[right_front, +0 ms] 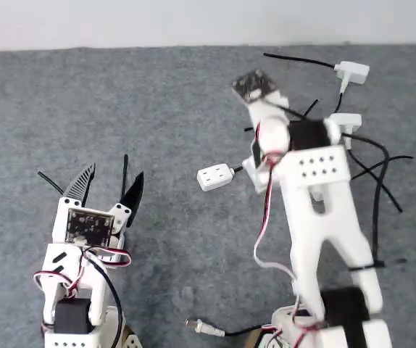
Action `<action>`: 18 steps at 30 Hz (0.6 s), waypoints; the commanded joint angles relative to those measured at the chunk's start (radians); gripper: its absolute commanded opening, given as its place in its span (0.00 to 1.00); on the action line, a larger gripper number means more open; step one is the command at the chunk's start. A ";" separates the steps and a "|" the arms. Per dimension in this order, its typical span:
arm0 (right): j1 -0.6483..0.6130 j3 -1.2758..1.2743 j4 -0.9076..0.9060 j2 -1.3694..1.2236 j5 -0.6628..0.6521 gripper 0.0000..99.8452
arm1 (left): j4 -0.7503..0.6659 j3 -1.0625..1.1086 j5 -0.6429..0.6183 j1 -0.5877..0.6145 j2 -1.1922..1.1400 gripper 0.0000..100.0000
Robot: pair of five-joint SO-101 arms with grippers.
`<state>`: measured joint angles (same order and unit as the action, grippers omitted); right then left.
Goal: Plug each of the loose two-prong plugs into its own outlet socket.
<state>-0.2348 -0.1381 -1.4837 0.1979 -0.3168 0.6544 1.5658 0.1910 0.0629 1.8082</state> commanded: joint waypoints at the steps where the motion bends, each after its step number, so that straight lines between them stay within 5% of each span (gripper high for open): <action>1: -0.038 -0.295 0.225 0.150 0.006 0.33 | 0.021 0.033 0.003 0.055 0.006 0.30; 18: -0.133 -0.836 0.736 0.283 0.014 0.33 | 0.075 0.110 0.008 0.114 0.008 0.30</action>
<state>-0.3406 -0.9544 -0.8147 0.4327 -0.3122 0.7281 1.6870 0.1910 0.1688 1.8082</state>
